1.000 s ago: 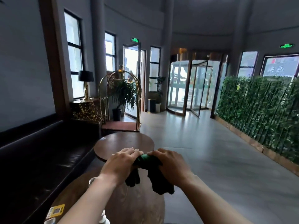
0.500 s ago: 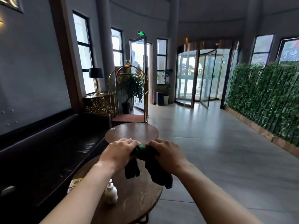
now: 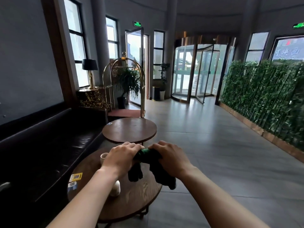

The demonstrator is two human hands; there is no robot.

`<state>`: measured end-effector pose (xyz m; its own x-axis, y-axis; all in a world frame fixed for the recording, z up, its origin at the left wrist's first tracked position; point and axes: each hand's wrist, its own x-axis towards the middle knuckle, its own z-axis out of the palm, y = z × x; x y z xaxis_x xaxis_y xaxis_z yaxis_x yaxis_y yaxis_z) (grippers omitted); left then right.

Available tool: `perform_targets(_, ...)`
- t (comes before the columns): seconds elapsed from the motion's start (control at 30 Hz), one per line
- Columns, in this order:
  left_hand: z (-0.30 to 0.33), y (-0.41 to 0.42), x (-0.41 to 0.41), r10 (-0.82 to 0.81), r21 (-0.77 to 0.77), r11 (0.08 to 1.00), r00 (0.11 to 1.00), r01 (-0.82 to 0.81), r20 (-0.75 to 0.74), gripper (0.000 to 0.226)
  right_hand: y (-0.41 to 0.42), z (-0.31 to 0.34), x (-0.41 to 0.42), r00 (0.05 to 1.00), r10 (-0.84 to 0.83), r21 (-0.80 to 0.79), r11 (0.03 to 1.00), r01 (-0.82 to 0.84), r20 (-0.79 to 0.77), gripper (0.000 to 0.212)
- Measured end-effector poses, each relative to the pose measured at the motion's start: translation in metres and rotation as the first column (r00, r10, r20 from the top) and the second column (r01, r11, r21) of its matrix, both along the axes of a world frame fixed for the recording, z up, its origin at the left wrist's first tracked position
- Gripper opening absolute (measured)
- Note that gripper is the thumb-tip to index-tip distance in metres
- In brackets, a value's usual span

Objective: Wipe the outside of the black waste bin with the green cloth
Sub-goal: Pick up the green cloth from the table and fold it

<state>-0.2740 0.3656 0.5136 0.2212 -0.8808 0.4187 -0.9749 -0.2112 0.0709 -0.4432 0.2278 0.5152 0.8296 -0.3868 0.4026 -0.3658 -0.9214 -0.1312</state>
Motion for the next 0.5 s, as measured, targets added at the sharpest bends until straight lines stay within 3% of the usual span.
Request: perform_targets(0.5,-0.150,0.054,-0.001,-0.047,0.048,0.997,0.992,0.053,-0.118,0.053,0.063,-0.150,0.004,0.988,-0.053,-0.045,0.998,0.047,-0.142,0.057)
